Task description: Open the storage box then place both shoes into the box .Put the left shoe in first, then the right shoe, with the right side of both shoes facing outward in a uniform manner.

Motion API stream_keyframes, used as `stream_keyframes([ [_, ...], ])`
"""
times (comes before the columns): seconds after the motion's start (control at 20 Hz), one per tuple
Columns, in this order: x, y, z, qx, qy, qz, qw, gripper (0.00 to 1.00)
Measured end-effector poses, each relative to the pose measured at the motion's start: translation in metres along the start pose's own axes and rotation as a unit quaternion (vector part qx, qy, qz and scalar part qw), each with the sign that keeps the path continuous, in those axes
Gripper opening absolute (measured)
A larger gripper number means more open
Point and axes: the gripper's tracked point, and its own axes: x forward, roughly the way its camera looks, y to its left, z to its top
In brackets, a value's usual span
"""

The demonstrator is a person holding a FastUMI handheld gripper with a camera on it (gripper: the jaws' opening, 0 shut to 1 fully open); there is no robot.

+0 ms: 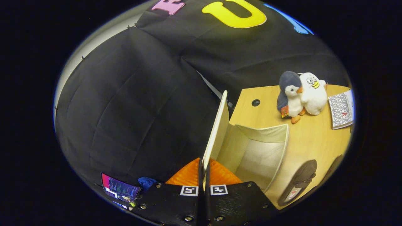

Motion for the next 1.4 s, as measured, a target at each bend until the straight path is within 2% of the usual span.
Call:
stream_keyframes([
  [0.2,0.038,0.053,-0.001,-0.043,0.017,-0.013,0.999,0.01],
  [0.45,0.107,0.099,-0.017,-0.021,0.050,0.003,0.999,0.03],
  [0.85,0.226,0.101,-0.073,-0.044,0.106,-0.027,0.993,0.12],
  [1.0,0.240,0.104,-0.097,-0.042,0.138,-0.023,0.989,0.18],
  [1.1,0.238,0.101,-0.097,-0.051,0.134,-0.027,0.989,0.64],
  [1.15,0.233,0.100,-0.093,-0.058,0.131,-0.029,0.989,0.70],
  [1.4,0.182,0.103,-0.068,-0.065,0.106,-0.019,0.992,0.69],
])
